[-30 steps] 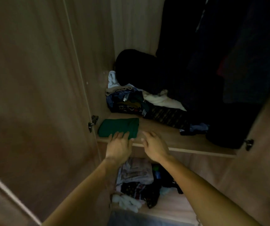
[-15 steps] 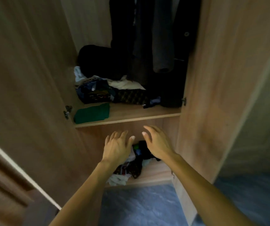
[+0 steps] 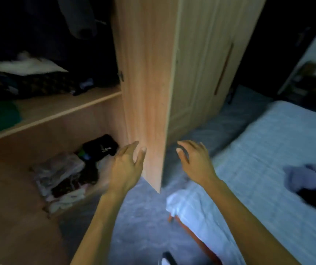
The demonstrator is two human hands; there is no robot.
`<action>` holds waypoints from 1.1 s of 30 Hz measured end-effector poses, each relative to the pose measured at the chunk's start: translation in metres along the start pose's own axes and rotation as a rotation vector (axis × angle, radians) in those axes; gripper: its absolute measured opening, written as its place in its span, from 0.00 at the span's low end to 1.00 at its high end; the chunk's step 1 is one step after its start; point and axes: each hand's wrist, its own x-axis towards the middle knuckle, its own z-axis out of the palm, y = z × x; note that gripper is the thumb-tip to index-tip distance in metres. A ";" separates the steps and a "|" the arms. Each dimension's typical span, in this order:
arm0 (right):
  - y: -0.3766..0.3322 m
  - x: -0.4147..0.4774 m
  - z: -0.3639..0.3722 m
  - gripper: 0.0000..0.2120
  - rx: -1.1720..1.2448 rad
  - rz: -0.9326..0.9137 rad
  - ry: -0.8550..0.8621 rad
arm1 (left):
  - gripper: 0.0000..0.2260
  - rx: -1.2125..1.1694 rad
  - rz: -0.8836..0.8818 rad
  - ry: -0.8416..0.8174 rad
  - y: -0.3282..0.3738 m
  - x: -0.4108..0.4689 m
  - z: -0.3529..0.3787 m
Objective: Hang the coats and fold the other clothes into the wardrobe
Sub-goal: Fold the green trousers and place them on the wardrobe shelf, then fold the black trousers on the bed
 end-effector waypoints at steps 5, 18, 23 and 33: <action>0.044 -0.109 -0.054 0.21 -0.078 0.275 0.001 | 0.25 -0.190 0.138 -0.271 0.055 -0.056 0.076; 0.173 -0.315 -0.216 0.16 -0.054 0.698 0.276 | 0.20 -0.311 0.451 -0.624 0.251 -0.176 0.221; 0.239 -0.391 -0.275 0.16 -0.065 0.749 0.317 | 0.20 -0.312 0.499 -0.733 0.338 -0.252 0.296; 0.347 -0.470 -0.339 0.16 0.056 0.890 0.351 | 0.21 -0.146 0.553 -0.851 0.424 -0.316 0.391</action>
